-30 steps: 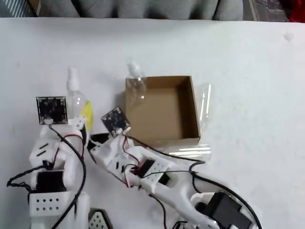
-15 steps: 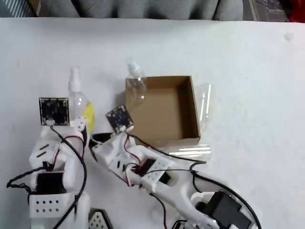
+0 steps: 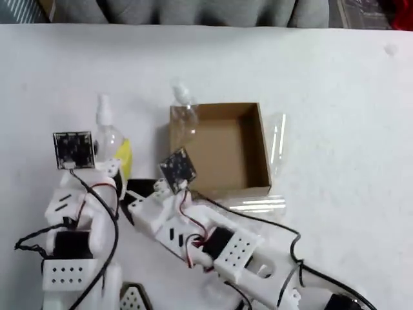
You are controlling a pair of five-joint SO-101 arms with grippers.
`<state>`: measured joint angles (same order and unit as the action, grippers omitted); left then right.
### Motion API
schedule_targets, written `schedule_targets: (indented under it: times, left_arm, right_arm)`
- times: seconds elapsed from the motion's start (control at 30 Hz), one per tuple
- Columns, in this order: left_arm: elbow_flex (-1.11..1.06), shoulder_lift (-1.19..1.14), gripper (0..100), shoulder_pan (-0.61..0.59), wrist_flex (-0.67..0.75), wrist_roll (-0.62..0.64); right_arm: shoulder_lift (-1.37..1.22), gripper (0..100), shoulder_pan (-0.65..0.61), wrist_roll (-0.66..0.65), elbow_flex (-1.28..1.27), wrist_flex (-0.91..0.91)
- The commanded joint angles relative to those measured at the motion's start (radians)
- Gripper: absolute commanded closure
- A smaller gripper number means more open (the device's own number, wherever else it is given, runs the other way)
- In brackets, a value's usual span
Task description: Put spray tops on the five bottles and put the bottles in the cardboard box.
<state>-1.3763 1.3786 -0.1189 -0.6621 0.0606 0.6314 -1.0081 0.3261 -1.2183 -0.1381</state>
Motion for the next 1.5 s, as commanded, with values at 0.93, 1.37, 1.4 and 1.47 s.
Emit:
schedule_targets:
  times: [0.93,1.37,1.4,1.47]
  left_arm:
    - [-0.118,0.452,98,-0.025,-0.04,0.066]
    - [-0.106,0.45,98,-0.024,-0.048,0.097]
    - [-0.106,0.45,98,-0.024,-0.048,0.097]
    - [-0.106,0.45,98,-0.018,-0.061,0.097]
  right_arm:
    - [-0.101,97.7,-0.001,0.003,0.043,-0.104]
    - [-0.104,97.7,0.002,0.0,0.054,-0.102]
    - [-0.104,97.7,0.013,0.0,0.057,-0.102]
    - [-0.104,97.7,0.045,0.005,0.068,-0.105]
